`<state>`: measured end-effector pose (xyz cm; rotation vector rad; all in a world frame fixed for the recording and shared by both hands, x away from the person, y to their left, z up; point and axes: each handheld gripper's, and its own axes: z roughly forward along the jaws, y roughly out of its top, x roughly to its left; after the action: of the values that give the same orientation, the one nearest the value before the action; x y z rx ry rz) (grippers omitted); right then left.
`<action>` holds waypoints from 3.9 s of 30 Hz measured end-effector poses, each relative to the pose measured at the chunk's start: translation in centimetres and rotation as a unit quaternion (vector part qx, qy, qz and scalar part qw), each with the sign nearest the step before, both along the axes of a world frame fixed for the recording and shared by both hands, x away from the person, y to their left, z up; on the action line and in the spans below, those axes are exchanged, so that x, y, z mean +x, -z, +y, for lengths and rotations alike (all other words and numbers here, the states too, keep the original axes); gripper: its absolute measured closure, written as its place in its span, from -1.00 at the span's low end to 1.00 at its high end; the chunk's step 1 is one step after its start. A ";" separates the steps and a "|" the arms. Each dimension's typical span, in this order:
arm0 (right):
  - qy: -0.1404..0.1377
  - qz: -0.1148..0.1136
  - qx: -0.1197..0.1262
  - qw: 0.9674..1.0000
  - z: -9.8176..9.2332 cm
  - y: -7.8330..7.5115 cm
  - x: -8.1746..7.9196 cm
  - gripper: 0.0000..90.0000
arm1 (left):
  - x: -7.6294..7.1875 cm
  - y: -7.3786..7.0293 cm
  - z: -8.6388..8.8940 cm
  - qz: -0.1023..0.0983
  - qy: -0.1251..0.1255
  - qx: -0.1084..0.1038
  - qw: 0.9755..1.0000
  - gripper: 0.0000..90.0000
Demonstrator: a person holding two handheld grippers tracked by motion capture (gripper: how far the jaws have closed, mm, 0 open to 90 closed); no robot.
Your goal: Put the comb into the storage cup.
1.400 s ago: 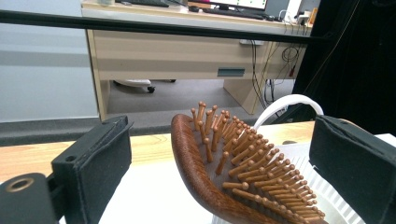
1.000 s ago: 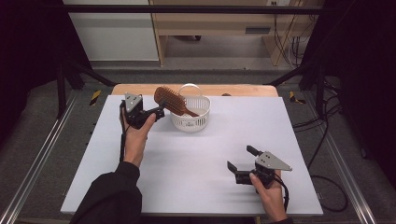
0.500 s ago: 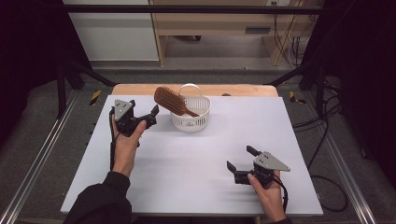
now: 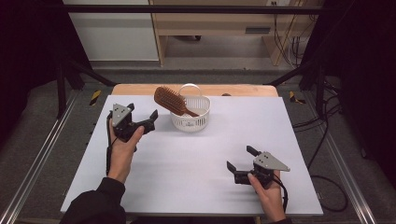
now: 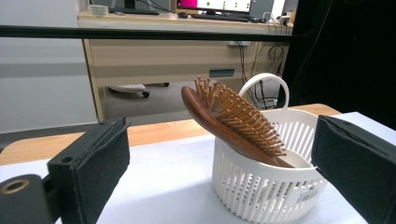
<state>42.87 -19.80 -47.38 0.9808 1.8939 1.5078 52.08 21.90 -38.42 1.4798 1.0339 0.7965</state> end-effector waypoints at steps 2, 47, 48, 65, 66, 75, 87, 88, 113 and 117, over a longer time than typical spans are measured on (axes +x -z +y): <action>0.000 0.000 0.001 1.000 0.0 0.0 0.0 -0.93 | -0.2 0.1 0.0 0.001 0.002 0.002 1.000 -0.90; 0.001 0.003 -0.003 1.000 0.1 0.1 0.0 -0.93 | -5.1 1.9 3.7 -0.007 0.012 0.020 1.000 -0.93; 0.002 0.003 -0.002 1.000 0.1 0.1 0.0 -0.93 | -5.2 2.0 3.8 -0.008 0.011 0.022 1.000 -0.93; 0.003 0.002 -0.006 1.000 0.1 0.1 -0.1 -0.93 | -6.9 3.4 5.3 -0.007 0.010 0.025 1.000 -0.93; 0.004 0.001 -0.006 1.000 0.1 0.1 -0.1 -0.93 | -7.0 3.5 5.4 -0.007 0.010 0.026 1.000 -0.93; 0.006 0.000 -0.009 1.000 0.0 0.1 -0.1 -0.92 | -7.8 4.2 6.2 -0.012 0.011 0.025 1.000 -0.93; 0.009 -0.002 -0.013 1.000 -0.2 0.0 -0.1 -0.91 | -8.7 5.4 6.6 -0.019 0.019 0.020 0.999 -0.93; 0.010 -0.002 -0.013 1.000 -0.2 0.0 -0.1 -0.91 | -8.8 5.5 6.6 -0.021 0.021 0.023 0.999 -0.93; 0.060 -0.031 0.010 0.998 -4.8 -0.6 -0.2 -0.89 | -10.6 7.5 5.6 -0.058 0.039 0.020 0.997 -0.93; 0.079 -0.038 0.019 0.996 -5.7 -0.5 -0.3 -0.89 | -10.8 7.6 6.3 -0.061 0.033 0.019 0.997 -0.92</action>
<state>42.57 -25.54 -46.91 1.0475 1.6994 1.4716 41.31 28.18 -45.98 1.4702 0.8794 0.8523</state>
